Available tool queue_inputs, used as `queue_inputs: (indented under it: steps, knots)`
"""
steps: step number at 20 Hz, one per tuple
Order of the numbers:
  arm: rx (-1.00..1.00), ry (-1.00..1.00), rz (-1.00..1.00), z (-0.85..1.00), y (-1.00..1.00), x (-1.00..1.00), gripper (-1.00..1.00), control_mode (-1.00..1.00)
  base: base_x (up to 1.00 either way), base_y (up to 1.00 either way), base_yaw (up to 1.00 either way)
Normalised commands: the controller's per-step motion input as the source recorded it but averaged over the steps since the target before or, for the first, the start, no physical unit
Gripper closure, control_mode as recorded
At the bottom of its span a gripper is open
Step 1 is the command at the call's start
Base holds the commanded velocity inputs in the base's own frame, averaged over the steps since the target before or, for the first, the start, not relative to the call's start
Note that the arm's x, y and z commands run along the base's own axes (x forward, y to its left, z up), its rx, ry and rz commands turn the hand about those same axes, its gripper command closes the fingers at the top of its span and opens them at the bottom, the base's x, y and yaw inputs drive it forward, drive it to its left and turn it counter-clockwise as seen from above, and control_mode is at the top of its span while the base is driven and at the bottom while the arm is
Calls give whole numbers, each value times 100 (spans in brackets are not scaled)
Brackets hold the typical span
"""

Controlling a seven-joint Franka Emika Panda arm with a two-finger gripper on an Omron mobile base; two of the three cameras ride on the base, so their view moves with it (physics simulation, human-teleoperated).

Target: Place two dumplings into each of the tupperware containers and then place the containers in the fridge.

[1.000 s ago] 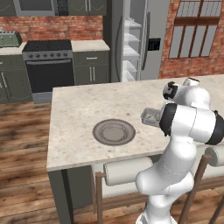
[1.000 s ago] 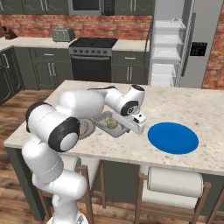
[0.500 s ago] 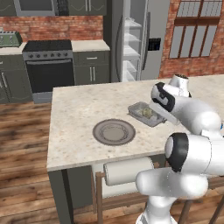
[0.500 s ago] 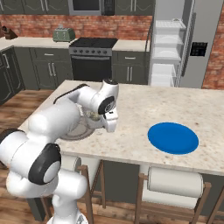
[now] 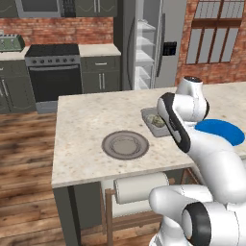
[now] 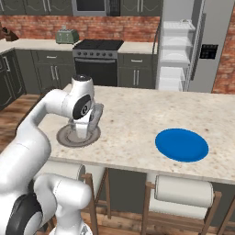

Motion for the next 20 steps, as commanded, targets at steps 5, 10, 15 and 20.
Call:
queue_inputs:
  steps: [5, 10, 15, 20]
  knots:
    - [5, 11, -19, 41, 32, -65, 100, -100, 0, 0, 0]
    - [8, 6, 0, 33, 35, -31, 100, -100, 0, 0, 0]
    - [1, 9, 0, 20, 11, -16, 100, -100, 0, 0, 0]
    - [-1, 8, 2, 0, 4, -6, 100, -100, 0, 0, 0]
